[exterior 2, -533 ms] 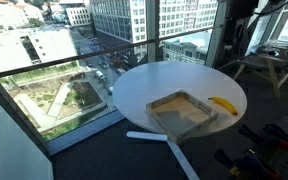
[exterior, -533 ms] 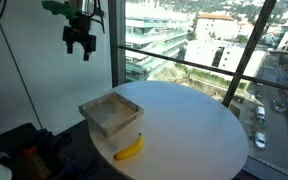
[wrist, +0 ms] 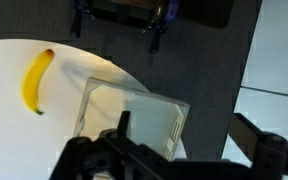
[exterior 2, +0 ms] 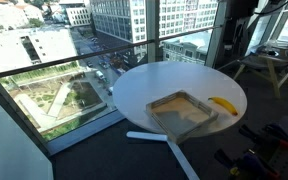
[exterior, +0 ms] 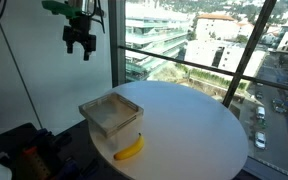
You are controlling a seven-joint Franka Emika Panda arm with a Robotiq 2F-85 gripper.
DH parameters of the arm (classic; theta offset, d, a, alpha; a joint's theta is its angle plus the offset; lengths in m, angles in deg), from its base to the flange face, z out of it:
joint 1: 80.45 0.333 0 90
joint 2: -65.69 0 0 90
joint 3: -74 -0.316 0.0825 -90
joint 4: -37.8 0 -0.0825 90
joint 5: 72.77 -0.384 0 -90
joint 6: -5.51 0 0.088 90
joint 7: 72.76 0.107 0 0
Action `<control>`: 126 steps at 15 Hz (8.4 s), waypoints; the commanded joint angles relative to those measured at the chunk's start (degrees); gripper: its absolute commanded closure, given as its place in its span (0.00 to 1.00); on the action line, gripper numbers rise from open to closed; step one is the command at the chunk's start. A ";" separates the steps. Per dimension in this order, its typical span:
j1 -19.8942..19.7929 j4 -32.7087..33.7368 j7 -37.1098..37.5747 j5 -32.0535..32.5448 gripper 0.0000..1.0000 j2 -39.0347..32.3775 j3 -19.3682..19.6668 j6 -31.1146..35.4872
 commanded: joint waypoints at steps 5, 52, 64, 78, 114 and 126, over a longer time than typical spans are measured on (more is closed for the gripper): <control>-0.66 0.09 -0.16 -0.18 0.00 -0.03 -0.60 -0.12; -9.18 -0.35 17.96 5.58 0.00 -2.74 -0.06 13.14; -10.73 -1.23 17.87 6.13 0.00 -5.87 1.68 18.23; -12.53 -2.94 15.66 5.57 0.00 -11.50 5.29 23.82; -15.03 -2.90 9.68 5.22 0.00 -29.77 9.29 39.41; -16.17 -2.98 10.16 7.01 0.00 -34.18 11.44 42.30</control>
